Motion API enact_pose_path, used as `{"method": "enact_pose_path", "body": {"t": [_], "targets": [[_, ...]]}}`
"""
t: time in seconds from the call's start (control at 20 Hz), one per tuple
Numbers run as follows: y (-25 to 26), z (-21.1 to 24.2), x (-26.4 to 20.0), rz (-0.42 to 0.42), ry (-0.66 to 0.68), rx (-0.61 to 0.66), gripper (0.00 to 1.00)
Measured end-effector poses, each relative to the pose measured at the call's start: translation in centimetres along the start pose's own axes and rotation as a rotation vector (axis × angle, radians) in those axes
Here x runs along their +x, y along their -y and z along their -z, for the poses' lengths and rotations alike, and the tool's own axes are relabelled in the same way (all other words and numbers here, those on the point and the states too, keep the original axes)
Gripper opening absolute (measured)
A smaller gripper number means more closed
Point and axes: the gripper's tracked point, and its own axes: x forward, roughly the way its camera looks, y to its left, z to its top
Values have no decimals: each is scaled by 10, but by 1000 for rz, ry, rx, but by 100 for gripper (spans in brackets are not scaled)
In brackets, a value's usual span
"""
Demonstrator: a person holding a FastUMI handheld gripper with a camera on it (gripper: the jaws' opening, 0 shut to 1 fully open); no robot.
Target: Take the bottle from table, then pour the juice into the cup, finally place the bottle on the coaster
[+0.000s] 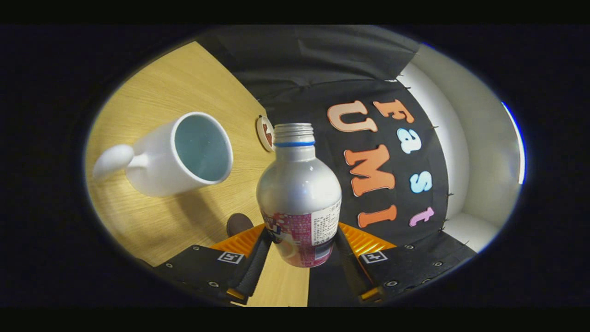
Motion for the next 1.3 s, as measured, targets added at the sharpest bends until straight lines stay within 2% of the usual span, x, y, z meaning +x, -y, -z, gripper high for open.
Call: {"method": "enact_pose_path", "body": {"t": [0.75, 1.3], "targets": [[12, 4, 9, 30, 56, -286, 77], [9, 5, 12, 20, 58, -358, 76]]}}
